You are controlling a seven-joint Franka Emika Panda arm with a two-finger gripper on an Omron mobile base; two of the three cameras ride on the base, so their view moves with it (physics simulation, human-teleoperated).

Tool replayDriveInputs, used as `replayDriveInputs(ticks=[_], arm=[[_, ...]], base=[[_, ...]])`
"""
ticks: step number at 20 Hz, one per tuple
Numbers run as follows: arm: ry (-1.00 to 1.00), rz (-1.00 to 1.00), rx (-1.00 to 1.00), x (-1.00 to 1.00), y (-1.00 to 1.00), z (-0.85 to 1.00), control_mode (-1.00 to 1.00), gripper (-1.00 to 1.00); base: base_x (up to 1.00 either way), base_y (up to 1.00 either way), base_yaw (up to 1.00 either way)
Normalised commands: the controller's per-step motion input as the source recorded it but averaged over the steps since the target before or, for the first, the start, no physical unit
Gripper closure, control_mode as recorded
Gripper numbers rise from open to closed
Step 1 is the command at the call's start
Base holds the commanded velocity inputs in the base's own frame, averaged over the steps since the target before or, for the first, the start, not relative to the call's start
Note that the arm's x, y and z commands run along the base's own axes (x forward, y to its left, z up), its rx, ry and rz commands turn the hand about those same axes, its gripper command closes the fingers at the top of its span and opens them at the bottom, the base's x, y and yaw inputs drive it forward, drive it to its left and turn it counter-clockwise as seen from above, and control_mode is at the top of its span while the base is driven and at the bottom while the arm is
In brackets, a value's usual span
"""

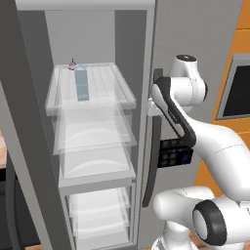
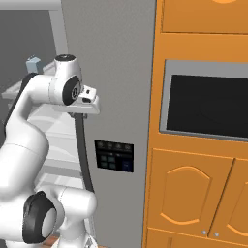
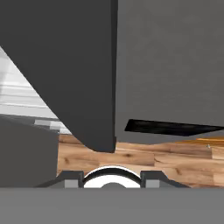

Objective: Take out the milk from the fridge and place it on the tray on the counter. Then take the sugar cube near the tray and place it in the tray.

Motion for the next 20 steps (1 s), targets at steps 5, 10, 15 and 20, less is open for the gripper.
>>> replayDriveInputs(ticks=[5, 10, 15, 20], arm=[[-0.03, 0.05, 0.00, -0.35, 0.18, 0.00, -1.00, -1.00], [-0.10, 0.07, 0.09, -0.20, 0.55, 0.06, -1.00, -1.00], [-0.20, 0.05, 0.03, -0.03, 0.55, 0.34, -1.00, -1.00], [-0.24, 0.01, 0.00, 0.00, 0.41, 0.36, -1.00, -1.00]], base=[[0.00, 0.00, 0.00], [0.00, 0.00, 0.00], [0.00, 0.00, 0.00], [0.00, 0.00, 0.00]])
